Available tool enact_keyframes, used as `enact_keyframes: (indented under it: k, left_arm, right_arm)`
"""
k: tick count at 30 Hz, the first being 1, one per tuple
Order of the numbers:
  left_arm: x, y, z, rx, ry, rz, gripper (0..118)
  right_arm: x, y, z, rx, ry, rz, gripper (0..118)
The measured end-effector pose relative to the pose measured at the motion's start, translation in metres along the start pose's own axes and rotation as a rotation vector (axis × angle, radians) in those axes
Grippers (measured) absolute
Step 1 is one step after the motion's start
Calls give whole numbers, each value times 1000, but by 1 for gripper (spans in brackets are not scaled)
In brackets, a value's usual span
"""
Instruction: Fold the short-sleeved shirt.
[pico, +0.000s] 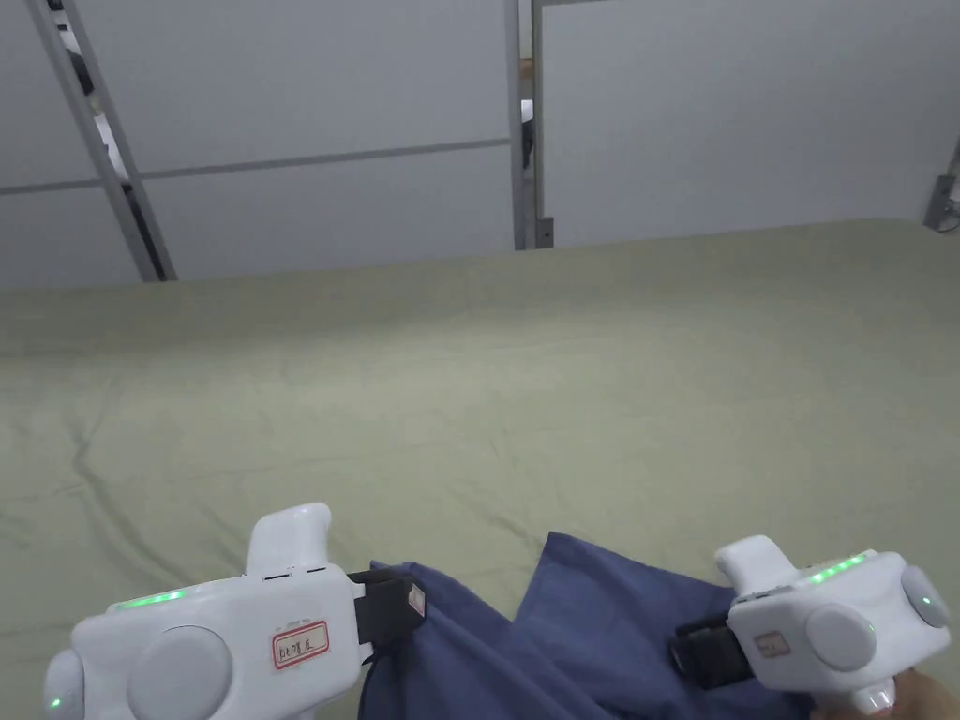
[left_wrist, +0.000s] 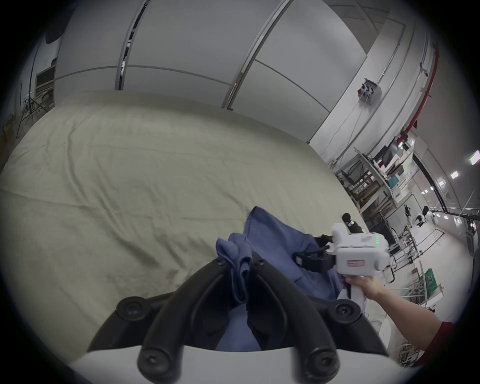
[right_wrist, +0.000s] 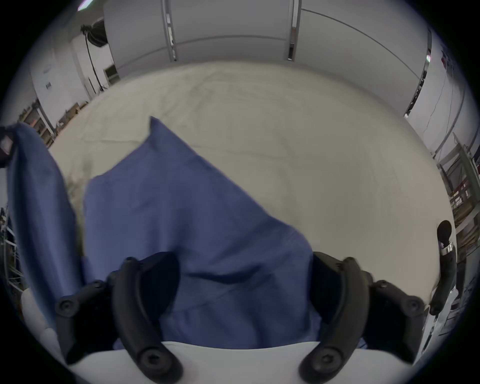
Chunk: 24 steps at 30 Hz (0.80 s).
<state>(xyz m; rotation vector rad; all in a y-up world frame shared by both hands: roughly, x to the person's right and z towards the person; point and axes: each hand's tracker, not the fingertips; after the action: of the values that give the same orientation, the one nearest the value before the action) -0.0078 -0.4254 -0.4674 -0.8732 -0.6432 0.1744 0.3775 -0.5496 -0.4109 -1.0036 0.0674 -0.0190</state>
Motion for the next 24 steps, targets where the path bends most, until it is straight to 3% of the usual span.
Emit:
enact_keyframes:
  k: [1,3,5,6,7,8,9,15,18,20,24]
  left_arm:
    - [-2,-1,-2,-5,10,-1,10]
    - [-3,-5,-6,-18,25,2,10]
    - [-4,-7,-5,-23,9,27,10]
    - [-4,-8,-3,-26,-4,42,10]
    - [-3,-9,-1,-25,-6,43,10]
    - [-2,-10,2,-24,-4,40,10]
    - [0,-9,5,-23,2,31,10]
    - [6,-4,45,64,-2,45,10]
    - [8,8,77,178,-29,96,10]
    - [11,20,101,256,1,87,10]
    - [12,57,150,378,89,70,10]
  right_arm:
    - [-2,-2,3,1,-43,14,89]
    - [-1,-4,8,28,-57,-14,53]
    - [13,-6,21,50,-22,-205,8]
    - [23,-11,26,71,47,-361,8]
    - [29,-17,30,97,75,-468,8]
    - [32,-22,34,111,108,-534,8]
    - [30,-28,40,144,115,-551,8]
    - [-5,-27,98,311,169,-504,8]
    - [-21,-11,144,478,210,-554,8]
    - [-27,5,182,612,154,-561,8]
    - [-40,51,269,907,-34,-390,8]
